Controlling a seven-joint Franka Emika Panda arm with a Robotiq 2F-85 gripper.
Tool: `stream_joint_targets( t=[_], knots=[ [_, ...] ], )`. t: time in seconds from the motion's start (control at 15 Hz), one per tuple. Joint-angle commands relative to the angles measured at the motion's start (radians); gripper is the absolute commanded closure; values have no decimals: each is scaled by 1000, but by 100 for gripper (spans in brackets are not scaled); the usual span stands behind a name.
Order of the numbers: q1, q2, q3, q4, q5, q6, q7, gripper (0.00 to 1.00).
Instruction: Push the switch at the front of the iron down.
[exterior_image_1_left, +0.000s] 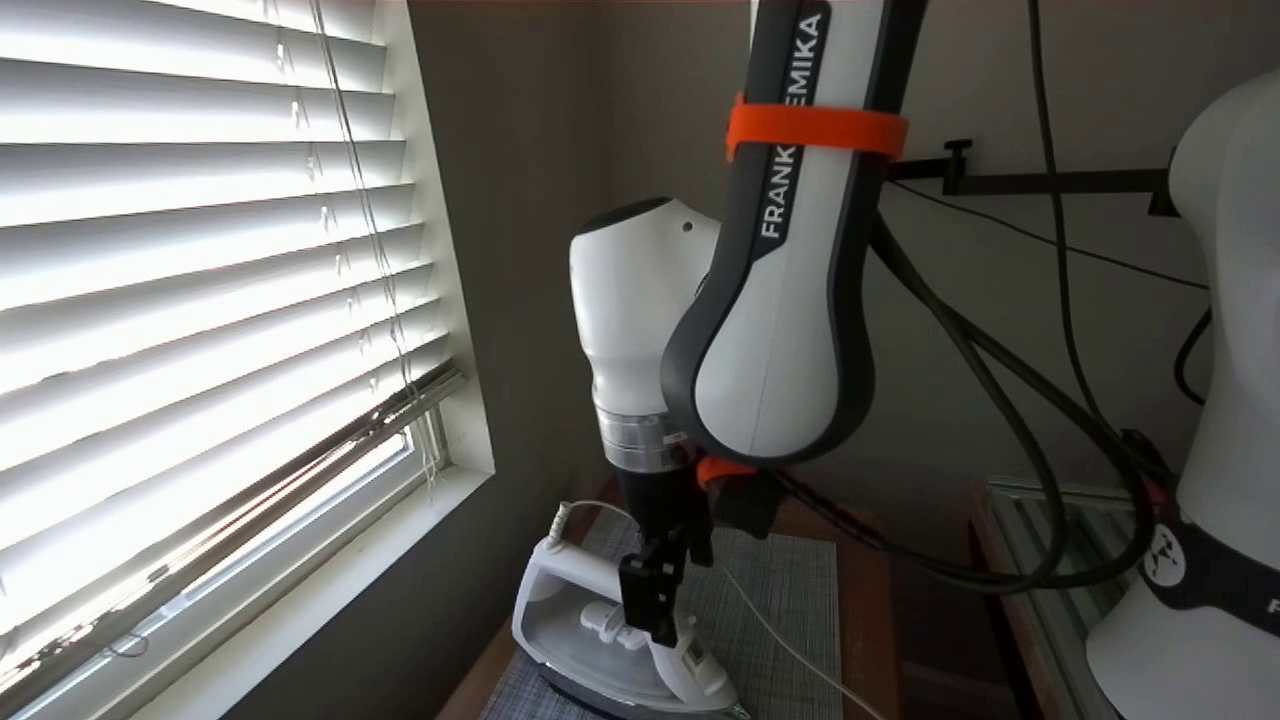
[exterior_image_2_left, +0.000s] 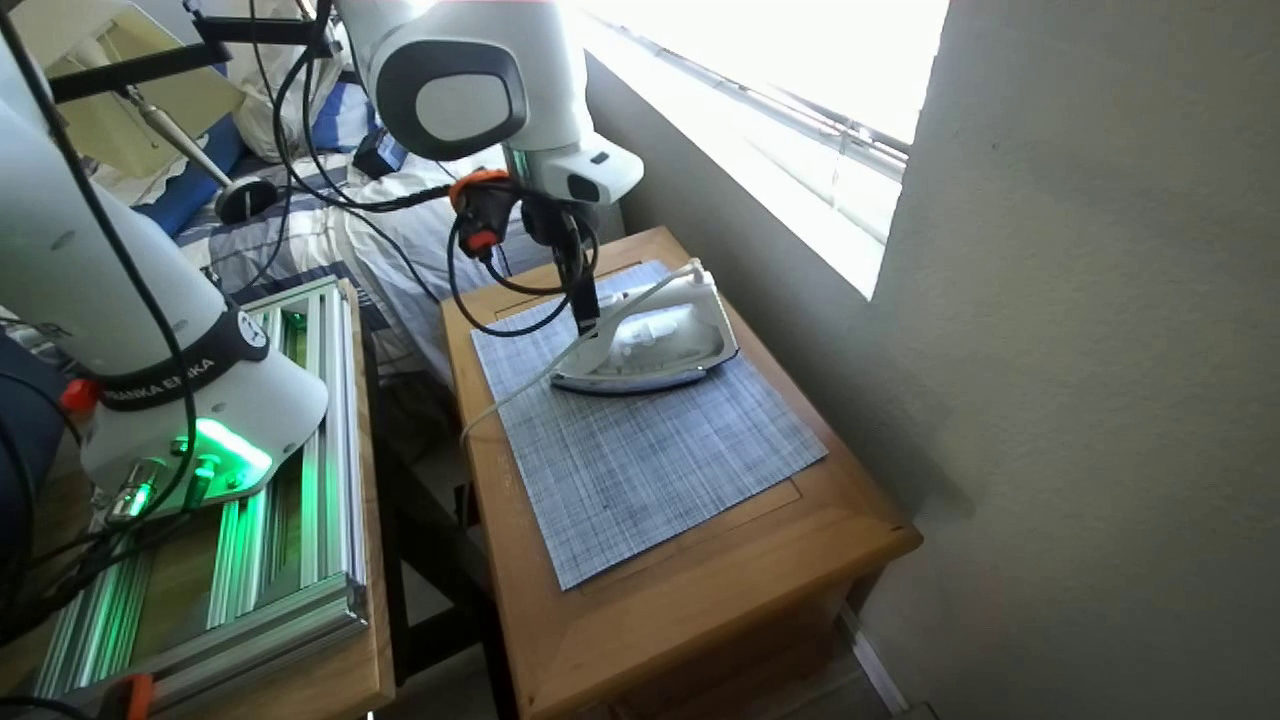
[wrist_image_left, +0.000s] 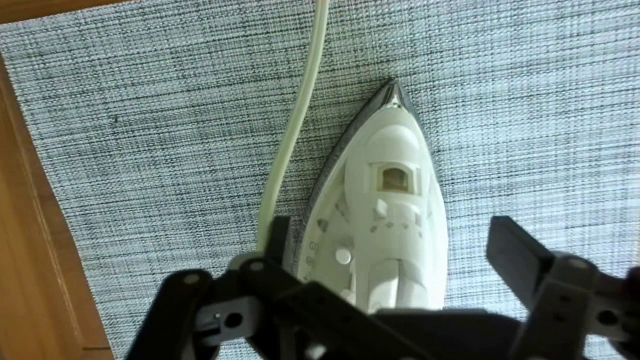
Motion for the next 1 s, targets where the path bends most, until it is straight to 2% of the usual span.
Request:
stream_joint_targets(
  t=[0.0,0.47,0.93],
  knots=[
    [-12,-88,2,-10,-48,-61,38,0],
    [-59,-228,43,-13,-112,-202,108,0],
    [-139,-411,146,-17,-99,-365,160,0]
  ],
)
